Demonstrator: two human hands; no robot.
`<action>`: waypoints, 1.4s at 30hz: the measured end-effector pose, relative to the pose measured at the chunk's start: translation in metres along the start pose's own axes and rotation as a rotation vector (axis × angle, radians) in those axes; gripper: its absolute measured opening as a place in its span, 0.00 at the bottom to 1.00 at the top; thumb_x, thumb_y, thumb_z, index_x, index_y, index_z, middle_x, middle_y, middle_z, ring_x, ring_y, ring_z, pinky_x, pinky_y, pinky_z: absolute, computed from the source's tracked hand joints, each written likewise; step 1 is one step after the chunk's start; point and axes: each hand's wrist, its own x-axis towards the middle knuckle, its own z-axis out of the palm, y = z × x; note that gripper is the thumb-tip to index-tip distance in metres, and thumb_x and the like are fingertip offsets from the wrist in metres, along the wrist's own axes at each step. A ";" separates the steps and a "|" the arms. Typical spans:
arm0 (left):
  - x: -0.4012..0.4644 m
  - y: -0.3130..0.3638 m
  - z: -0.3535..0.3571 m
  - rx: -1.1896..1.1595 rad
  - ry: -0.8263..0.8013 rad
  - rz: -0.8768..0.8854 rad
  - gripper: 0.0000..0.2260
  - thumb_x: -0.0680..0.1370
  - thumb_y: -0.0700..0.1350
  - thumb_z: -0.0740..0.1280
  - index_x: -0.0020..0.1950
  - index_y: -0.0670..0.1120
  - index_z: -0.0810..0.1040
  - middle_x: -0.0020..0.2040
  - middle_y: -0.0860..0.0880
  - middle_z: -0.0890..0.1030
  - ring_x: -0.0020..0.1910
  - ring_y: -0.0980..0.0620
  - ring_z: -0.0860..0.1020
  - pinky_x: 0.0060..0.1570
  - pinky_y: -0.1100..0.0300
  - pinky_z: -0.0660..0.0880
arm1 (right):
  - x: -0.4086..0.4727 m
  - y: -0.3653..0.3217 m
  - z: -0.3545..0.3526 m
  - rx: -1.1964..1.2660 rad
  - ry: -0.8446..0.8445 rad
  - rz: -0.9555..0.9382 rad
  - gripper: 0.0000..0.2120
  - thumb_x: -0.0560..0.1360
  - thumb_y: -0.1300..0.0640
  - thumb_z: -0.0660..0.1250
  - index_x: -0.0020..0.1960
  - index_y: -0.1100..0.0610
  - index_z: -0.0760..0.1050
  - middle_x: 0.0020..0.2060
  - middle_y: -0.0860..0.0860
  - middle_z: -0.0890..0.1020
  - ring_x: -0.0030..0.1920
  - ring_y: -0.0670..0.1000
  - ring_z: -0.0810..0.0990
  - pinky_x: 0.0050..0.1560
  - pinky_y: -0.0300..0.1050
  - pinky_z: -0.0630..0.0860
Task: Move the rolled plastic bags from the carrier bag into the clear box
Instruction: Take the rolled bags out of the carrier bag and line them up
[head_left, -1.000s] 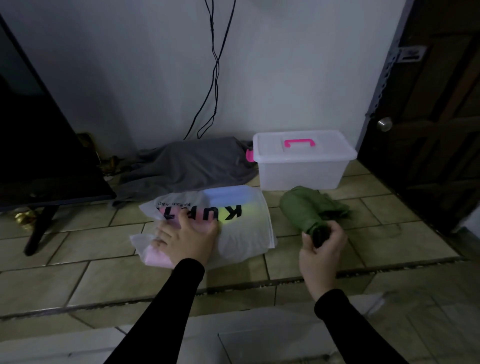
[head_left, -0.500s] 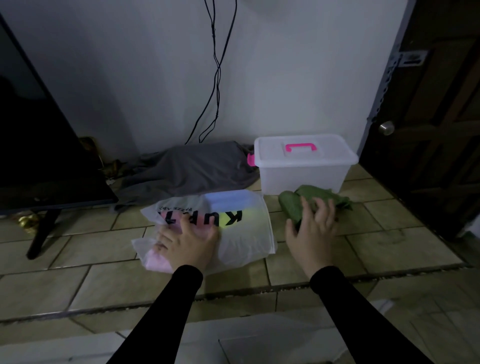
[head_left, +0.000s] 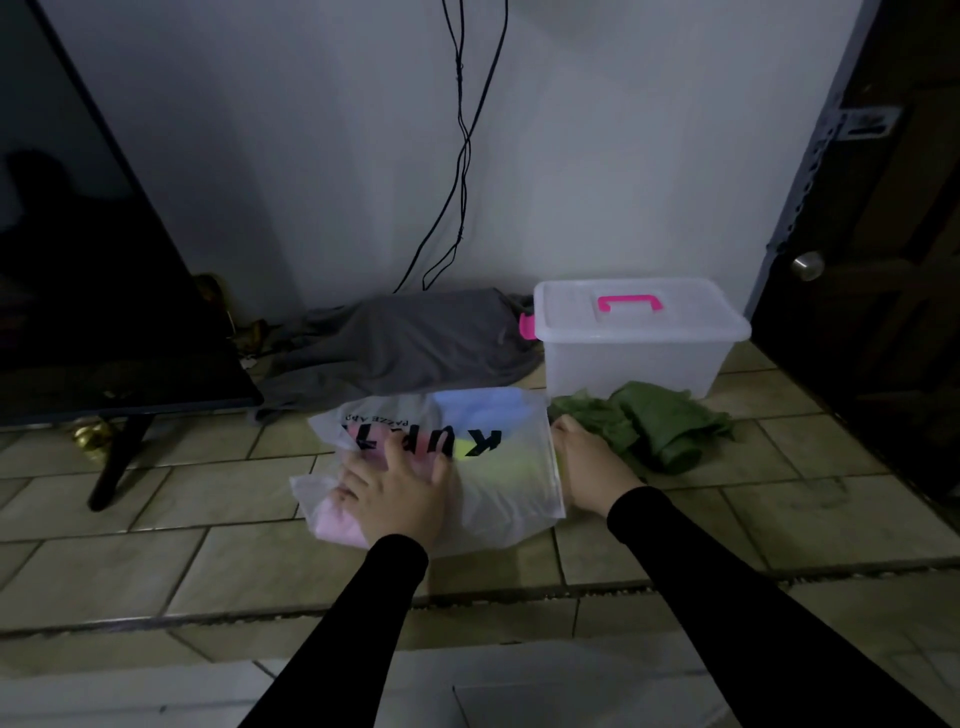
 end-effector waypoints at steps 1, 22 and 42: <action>0.000 -0.001 0.000 0.002 0.004 0.004 0.31 0.74 0.65 0.58 0.72 0.50 0.61 0.71 0.32 0.60 0.70 0.34 0.61 0.69 0.40 0.57 | -0.002 0.001 0.001 0.017 -0.002 0.001 0.14 0.75 0.57 0.64 0.61 0.55 0.72 0.58 0.54 0.73 0.54 0.57 0.77 0.56 0.47 0.72; 0.007 -0.005 0.004 -0.004 0.045 0.033 0.31 0.73 0.65 0.63 0.70 0.49 0.65 0.69 0.32 0.63 0.68 0.33 0.63 0.67 0.39 0.57 | -0.067 0.039 0.014 0.117 0.464 0.382 0.20 0.74 0.51 0.68 0.65 0.52 0.71 0.46 0.56 0.68 0.43 0.58 0.72 0.43 0.49 0.74; 0.012 -0.009 -0.002 0.015 0.046 0.044 0.33 0.68 0.66 0.49 0.69 0.53 0.65 0.63 0.33 0.68 0.62 0.35 0.68 0.62 0.43 0.64 | 0.022 -0.006 -0.009 0.054 -0.049 0.036 0.34 0.70 0.41 0.66 0.71 0.56 0.67 0.70 0.53 0.68 0.68 0.55 0.69 0.68 0.49 0.66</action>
